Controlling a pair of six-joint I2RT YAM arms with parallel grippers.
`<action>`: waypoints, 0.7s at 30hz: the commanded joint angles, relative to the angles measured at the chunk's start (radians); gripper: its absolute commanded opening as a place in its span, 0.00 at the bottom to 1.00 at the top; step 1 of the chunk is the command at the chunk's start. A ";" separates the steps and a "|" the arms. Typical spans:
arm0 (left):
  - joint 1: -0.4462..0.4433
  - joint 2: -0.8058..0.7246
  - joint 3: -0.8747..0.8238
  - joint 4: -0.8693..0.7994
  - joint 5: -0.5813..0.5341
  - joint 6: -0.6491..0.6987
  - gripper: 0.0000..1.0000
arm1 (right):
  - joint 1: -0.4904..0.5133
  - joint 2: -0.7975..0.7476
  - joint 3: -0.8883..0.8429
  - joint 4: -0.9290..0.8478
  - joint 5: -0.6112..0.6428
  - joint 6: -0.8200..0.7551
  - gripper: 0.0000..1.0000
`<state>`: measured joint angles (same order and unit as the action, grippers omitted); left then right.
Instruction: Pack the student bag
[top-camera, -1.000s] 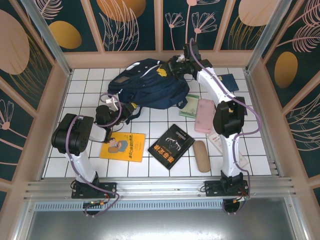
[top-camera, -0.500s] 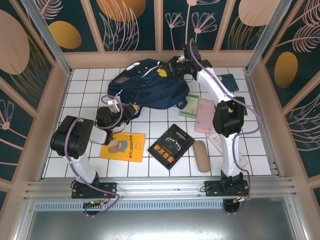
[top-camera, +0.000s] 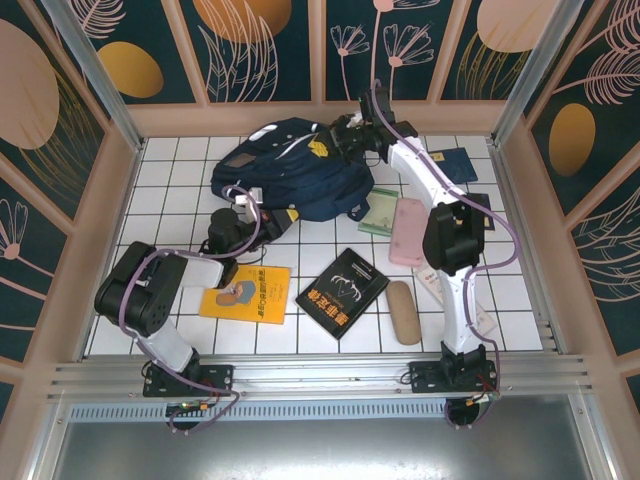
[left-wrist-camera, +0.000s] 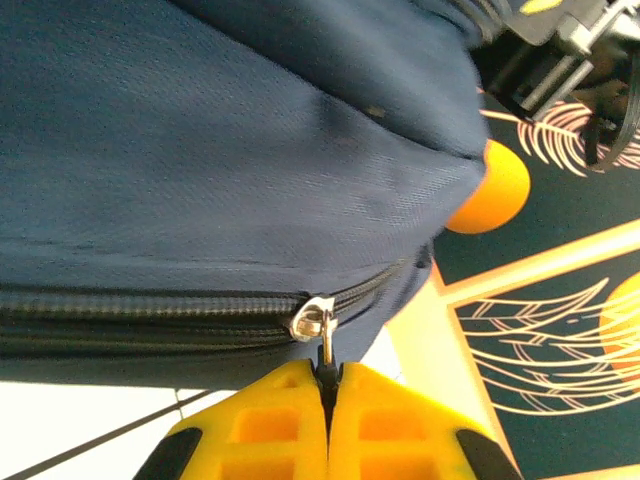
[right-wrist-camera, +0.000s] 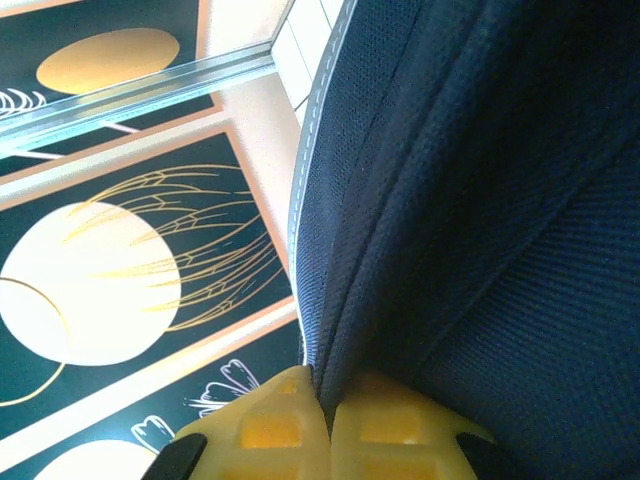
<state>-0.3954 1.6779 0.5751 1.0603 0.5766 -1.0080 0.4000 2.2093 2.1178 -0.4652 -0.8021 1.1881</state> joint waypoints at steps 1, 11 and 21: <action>-0.041 -0.032 0.058 -0.056 0.005 0.028 0.03 | 0.029 0.006 -0.005 0.111 -0.002 -0.018 0.00; -0.163 -0.030 0.165 -0.208 -0.043 0.019 0.05 | 0.110 0.012 -0.064 0.120 0.053 -0.035 0.00; -0.199 0.004 0.211 -0.364 -0.103 -0.067 0.04 | 0.183 0.021 -0.107 0.120 0.112 -0.056 0.20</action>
<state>-0.5598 1.6756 0.7464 0.7010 0.4286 -1.0489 0.5369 2.2169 2.0266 -0.4049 -0.6769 1.1561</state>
